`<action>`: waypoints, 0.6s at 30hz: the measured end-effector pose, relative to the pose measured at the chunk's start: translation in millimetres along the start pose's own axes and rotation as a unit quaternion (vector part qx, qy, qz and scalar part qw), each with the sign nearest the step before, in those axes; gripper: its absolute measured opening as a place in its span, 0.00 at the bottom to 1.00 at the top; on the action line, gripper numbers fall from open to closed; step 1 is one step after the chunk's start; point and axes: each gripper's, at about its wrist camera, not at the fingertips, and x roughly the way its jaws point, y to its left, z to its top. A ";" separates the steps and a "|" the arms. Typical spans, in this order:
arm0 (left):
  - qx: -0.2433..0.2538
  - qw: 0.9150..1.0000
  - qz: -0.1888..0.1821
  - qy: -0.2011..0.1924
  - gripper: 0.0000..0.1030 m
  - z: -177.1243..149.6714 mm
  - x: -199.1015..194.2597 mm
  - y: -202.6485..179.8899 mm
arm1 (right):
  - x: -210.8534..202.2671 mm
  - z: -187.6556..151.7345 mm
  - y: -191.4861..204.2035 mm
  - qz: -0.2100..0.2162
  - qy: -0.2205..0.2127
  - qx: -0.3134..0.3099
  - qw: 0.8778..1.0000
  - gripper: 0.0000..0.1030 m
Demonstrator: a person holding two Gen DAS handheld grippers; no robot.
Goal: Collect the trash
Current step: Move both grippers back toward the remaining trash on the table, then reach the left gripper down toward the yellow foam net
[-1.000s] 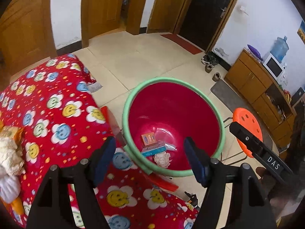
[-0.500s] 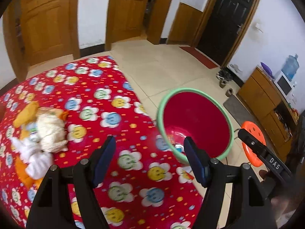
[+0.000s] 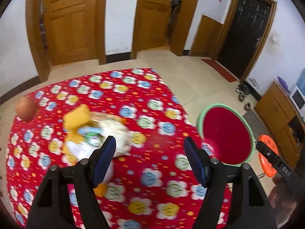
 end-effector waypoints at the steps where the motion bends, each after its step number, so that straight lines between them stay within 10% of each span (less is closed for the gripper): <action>1: -0.004 1.000 0.005 -0.001 0.71 1.7 0.6 7.4 | 1.8 -0.3 4.7 0.000 0.002 -0.004 1.000 0.70; 18: -0.098 0.994 0.048 0.014 0.71 31.6 49.0 122.2 | 39.4 -3.1 57.7 0.006 0.033 -0.039 0.999 0.70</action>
